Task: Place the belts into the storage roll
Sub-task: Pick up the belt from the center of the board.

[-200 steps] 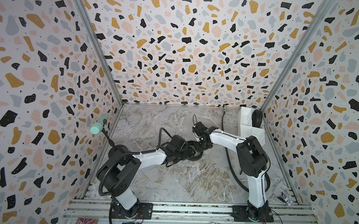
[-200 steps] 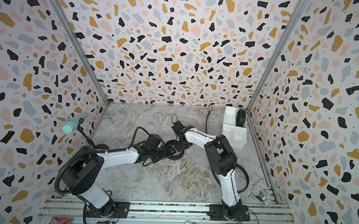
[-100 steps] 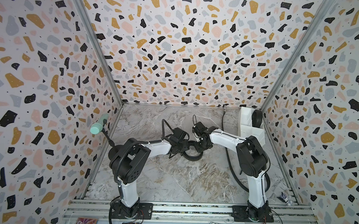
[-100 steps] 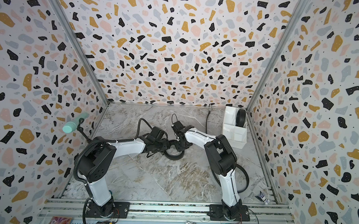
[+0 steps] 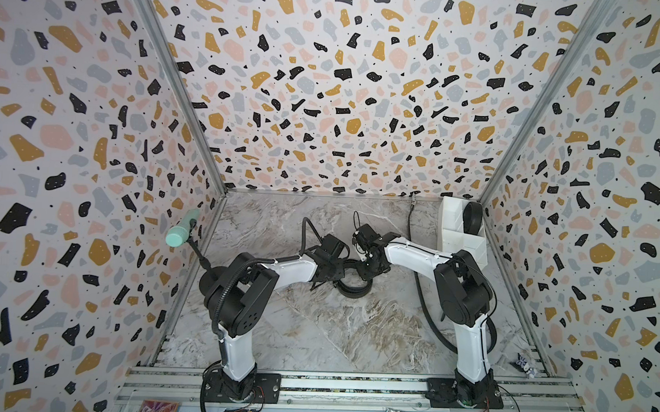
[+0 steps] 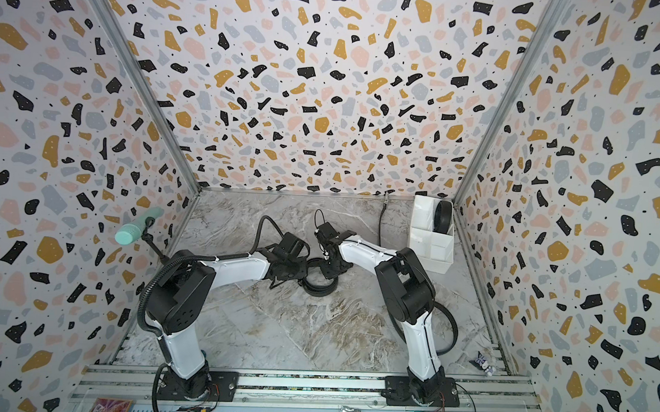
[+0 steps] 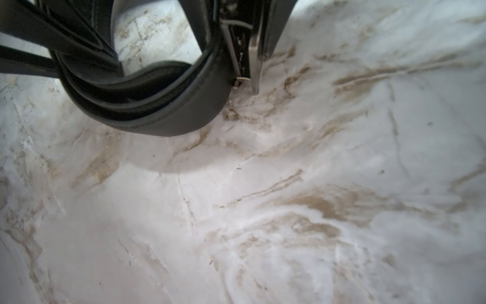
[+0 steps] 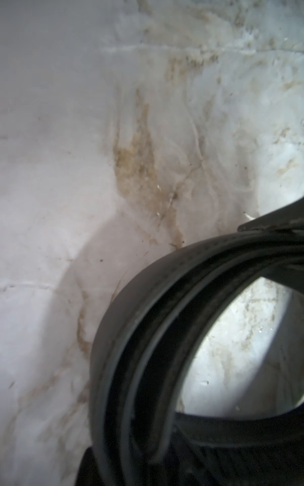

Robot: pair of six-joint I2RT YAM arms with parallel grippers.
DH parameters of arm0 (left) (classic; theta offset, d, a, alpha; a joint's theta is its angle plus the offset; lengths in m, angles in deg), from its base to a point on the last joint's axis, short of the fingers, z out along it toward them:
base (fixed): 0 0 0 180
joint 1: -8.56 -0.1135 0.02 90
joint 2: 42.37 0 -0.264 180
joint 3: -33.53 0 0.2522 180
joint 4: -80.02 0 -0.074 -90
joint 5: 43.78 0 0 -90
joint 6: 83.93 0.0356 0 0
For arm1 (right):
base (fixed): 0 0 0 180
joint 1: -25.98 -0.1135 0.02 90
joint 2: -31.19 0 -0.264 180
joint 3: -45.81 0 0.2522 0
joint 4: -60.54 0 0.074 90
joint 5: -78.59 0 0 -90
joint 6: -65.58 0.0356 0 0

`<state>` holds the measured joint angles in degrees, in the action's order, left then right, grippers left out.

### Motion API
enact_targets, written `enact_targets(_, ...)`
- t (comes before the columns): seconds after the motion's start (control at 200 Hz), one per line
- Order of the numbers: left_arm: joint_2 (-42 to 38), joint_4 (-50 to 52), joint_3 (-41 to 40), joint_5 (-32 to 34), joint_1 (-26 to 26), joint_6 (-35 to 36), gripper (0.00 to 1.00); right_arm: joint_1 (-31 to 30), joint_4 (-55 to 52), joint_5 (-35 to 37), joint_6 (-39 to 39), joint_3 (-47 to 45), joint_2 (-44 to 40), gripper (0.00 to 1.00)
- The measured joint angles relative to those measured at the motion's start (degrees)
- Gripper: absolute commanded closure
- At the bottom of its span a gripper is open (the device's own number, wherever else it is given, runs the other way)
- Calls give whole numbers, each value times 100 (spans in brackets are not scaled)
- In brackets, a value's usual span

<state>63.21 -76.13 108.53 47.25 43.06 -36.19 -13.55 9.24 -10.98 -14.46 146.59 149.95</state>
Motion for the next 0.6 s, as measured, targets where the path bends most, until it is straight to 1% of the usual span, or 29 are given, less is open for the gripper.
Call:
enact_targets(0.03, 7, 33, 24, -2, -2, 9, 100, 0, -4, 2, 0, 4, 0, 90)
enact_targets(0.08, 20, 85, 57, -4, -2, 15, 100, 0, -17, 2, 0, 13, 0, 89)
enact_targets(0.11, 22, 98, 66, -4, 0, 17, 100, 0, -24, 2, 0, 17, 2, 85)
enact_targets(0.165, 24, 101, 66, -17, -2, 17, 100, -2, -42, 9, -2, 33, 0, 76)
enact_targets(0.255, 22, 101, 63, -96, -2, -42, 100, 2, -101, 13, -24, 50, 0, 57)
enact_targets(0.37, 20, -63, 0, -273, -20, -260, 100, 94, -160, -162, -31, 48, -33, 40)
enact_targets(0.476, -22, -358, -151, -492, -20, -621, 100, 308, -131, -461, 0, -7, -289, 31)
enact_targets(0.601, -166, -699, -380, -686, -20, -1150, 100, 688, 166, -975, 149, -389, -1137, 23)
